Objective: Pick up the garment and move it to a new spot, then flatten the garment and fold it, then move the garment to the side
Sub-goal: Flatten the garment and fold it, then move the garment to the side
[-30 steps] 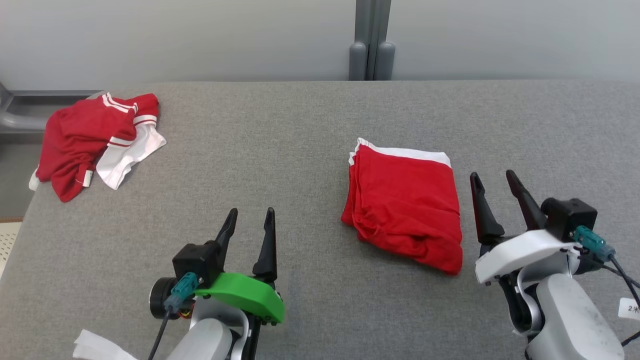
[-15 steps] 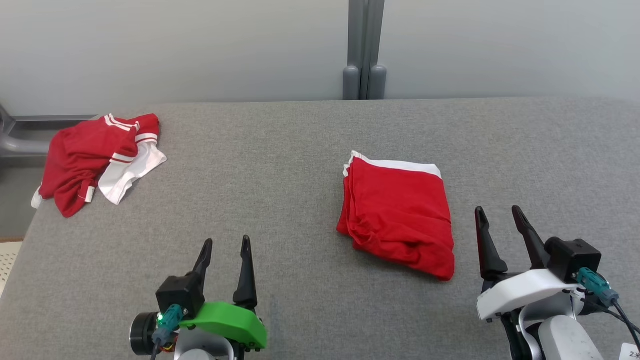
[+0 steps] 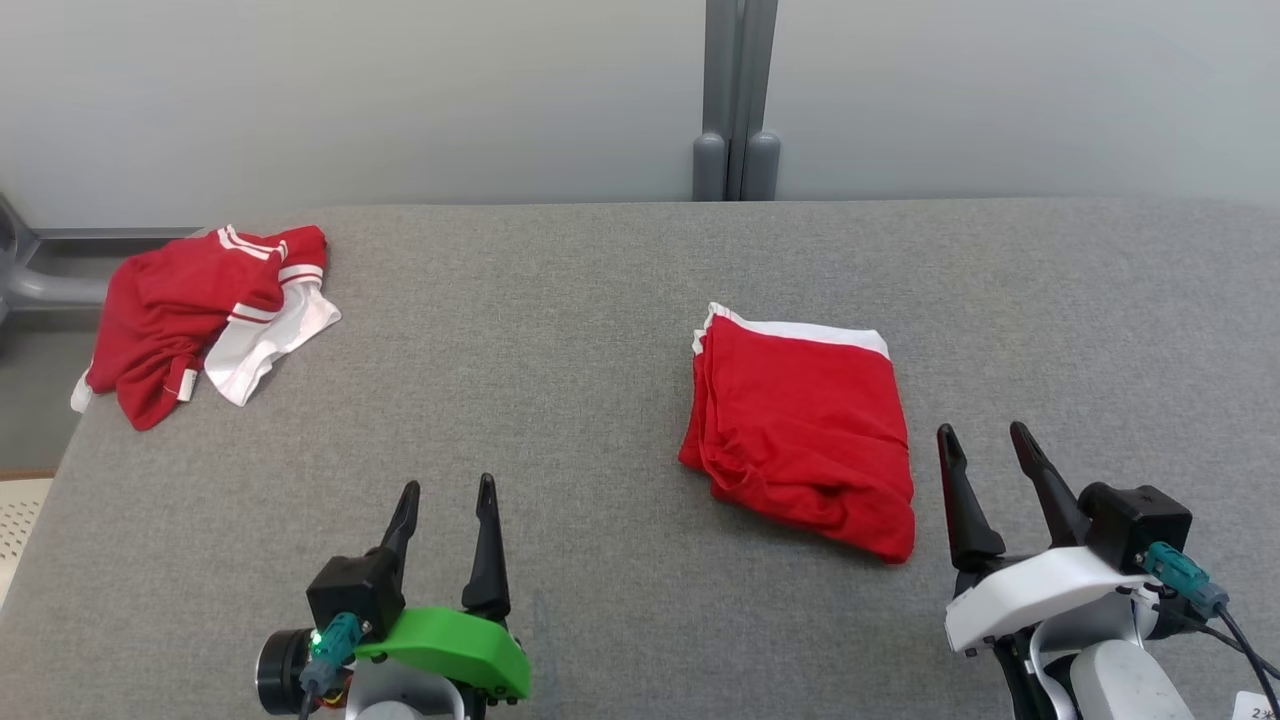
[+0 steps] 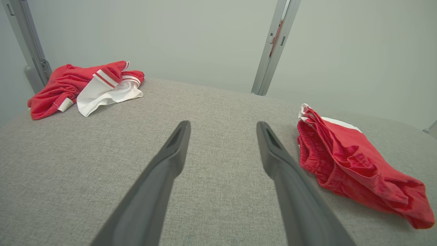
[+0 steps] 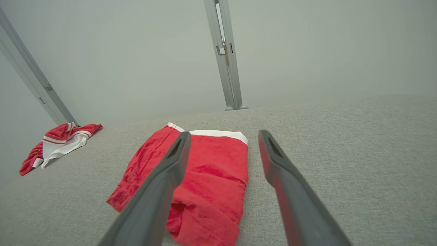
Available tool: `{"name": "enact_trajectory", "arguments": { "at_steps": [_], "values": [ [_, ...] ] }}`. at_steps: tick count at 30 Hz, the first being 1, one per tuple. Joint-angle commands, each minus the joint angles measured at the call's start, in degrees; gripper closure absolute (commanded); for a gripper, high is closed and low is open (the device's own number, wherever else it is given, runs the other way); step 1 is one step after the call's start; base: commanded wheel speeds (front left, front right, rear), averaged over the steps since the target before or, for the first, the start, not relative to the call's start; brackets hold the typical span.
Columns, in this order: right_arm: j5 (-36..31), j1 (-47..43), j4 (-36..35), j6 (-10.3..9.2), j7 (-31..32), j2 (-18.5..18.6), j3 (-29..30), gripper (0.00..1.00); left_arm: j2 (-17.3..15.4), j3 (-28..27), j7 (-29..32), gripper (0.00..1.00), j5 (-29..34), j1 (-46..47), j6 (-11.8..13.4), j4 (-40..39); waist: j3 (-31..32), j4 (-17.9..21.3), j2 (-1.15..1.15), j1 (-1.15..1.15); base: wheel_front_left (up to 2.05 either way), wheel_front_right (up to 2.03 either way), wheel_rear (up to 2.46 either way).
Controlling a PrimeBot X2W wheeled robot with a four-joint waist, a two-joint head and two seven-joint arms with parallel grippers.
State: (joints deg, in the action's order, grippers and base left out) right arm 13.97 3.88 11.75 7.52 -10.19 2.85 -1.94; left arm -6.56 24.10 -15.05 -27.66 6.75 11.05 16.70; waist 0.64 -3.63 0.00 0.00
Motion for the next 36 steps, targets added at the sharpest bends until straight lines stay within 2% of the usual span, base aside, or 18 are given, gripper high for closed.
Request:
{"name": "enact_trajectory", "arguments": {
  "at_steps": [1, 14, 18, 21, 28, 36],
  "values": [
    [0.19, -0.13, 0.16, -0.06, -0.07, 0.09, -0.04, 0.00, -0.01, -0.32, -0.17, 0.00, 0.61, -0.69, -0.33, 0.07, -0.02, 0.02, 0.00, 0.00, 0.00, 0.00, 0.00],
    [-0.81, 1.48, 1.86, -0.06, 1.15, 0.08, 1.44, 0.00, 0.36, -0.79, -0.11, 0.00, 1.51, -0.72, -0.46, 0.74, 0.02, 0.04, 0.00, 0.00, 0.00, 0.00, 0.00],
    [-3.13, 4.47, 2.06, -0.06, 4.53, 0.99, 2.30, 0.00, 0.34, -0.42, -0.11, 0.00, 1.82, -0.16, -0.74, 0.72, -0.11, -1.23, 0.00, 0.00, 0.00, 0.00, 0.00],
    [-1.46, 6.52, 2.87, -0.06, 7.96, 1.80, 3.32, 0.00, 0.32, -0.22, -0.11, 0.00, 1.88, -0.02, -0.75, 0.38, -0.24, -2.39, 0.00, 0.00, 0.00, 0.00, 0.00],
    [2.90, 10.87, 9.46, -0.05, 15.97, 5.50, 5.74, 0.00, 0.20, 0.32, -0.03, 0.00, 2.06, 0.42, -0.47, -0.55, -2.08, -6.31, 0.00, 0.00, 0.00, 0.00, 0.00],
    [5.67, 15.09, 19.07, -0.05, 20.29, 8.07, 6.23, 0.00, -0.13, 0.29, -0.02, 0.00, 2.19, 1.71, -0.31, -2.17, -6.15, -11.19, 0.00, 0.00, 0.00, 0.00, 0.00]
  ]
}}
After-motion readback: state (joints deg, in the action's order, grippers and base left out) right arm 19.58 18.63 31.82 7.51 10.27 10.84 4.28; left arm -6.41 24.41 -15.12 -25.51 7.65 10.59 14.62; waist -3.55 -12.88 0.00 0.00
